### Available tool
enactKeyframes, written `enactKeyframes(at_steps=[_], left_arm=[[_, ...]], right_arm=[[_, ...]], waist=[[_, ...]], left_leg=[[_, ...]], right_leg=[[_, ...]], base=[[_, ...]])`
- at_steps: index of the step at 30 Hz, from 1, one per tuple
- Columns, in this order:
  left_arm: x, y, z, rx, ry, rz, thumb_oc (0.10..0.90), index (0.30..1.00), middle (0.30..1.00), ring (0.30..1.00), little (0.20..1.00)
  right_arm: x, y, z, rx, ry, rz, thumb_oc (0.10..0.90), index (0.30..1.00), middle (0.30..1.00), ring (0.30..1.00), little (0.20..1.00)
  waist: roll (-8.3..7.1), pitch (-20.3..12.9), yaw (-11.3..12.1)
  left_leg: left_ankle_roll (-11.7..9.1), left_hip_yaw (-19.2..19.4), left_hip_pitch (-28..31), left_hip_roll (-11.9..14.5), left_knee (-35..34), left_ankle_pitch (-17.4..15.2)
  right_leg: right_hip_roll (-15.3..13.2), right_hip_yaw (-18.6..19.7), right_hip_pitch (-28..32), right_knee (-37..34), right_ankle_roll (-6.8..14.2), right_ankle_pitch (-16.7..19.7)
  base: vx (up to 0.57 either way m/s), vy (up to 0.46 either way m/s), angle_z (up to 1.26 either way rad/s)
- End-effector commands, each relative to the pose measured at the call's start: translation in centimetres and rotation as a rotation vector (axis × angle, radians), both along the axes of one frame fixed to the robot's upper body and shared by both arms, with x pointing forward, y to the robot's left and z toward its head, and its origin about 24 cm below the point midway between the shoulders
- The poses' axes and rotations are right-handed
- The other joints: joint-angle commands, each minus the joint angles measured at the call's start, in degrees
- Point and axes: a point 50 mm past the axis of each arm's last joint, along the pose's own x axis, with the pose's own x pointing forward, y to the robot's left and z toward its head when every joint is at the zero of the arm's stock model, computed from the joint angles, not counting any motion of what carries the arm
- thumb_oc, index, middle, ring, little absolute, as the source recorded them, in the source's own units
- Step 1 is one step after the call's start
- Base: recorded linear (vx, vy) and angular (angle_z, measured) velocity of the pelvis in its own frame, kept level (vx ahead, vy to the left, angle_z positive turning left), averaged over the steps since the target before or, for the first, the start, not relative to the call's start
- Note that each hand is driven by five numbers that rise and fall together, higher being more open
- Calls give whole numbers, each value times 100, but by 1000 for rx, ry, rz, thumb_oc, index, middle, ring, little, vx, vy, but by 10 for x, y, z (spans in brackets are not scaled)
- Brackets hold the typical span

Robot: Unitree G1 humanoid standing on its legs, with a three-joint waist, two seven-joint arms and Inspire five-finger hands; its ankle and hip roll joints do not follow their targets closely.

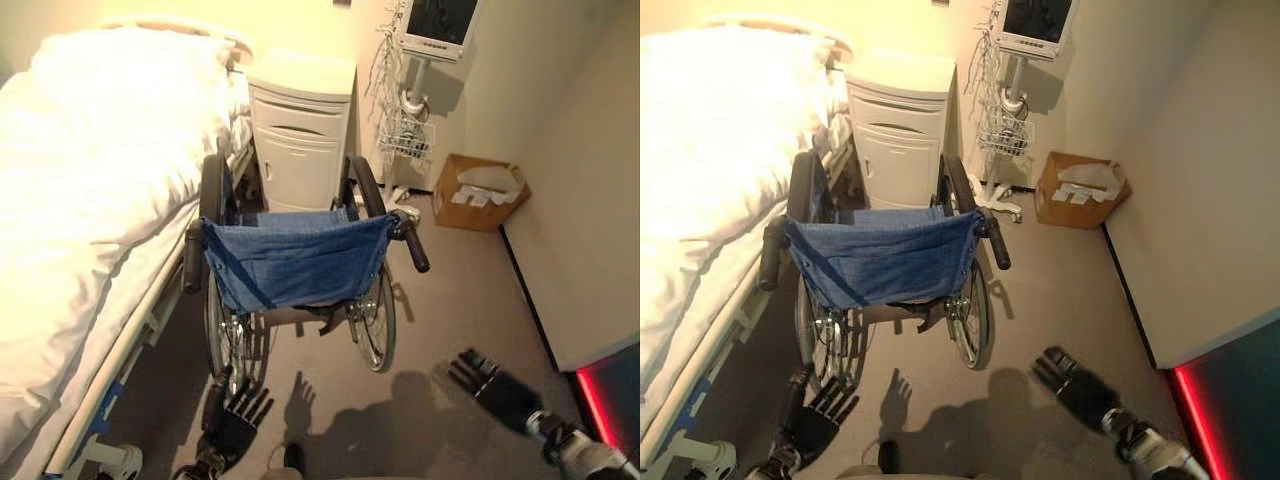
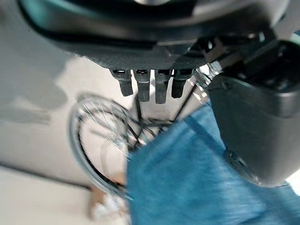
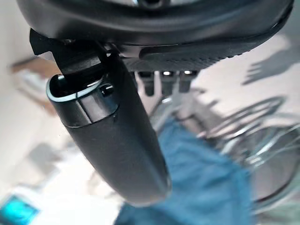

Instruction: Push the wheelchair next to the bed

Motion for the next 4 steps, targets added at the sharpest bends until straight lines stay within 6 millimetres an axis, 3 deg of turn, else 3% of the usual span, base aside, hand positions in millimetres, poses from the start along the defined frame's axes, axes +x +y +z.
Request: enactKeyframes(at_steps=[1, 4], left_arm=[[40, -11, 13, 272, -120, -203, 800, 900, 900, 900, 900], [41, -31, 10, 475, -98, -343, 800, 900, 900, 900, 900]], right_arm=[[39, 24, 13, -113, -240, -50, 800, 900, 900, 900, 900], [25, 54, -3, -132, -208, -46, 800, 900, 900, 900, 900]], waist=[[215, -2, 223], [354, 11, 148]], left_leg=[[-97, -320, 352, -100, 282, -963], [-75, -374, 339, -143, 321, -968]], right_leg=[[-84, -117, -289, 255, 148, 770], [-46, -30, -304, 261, 107, 675]], base=[[-24, 15, 15], [-43, 48, 11]])
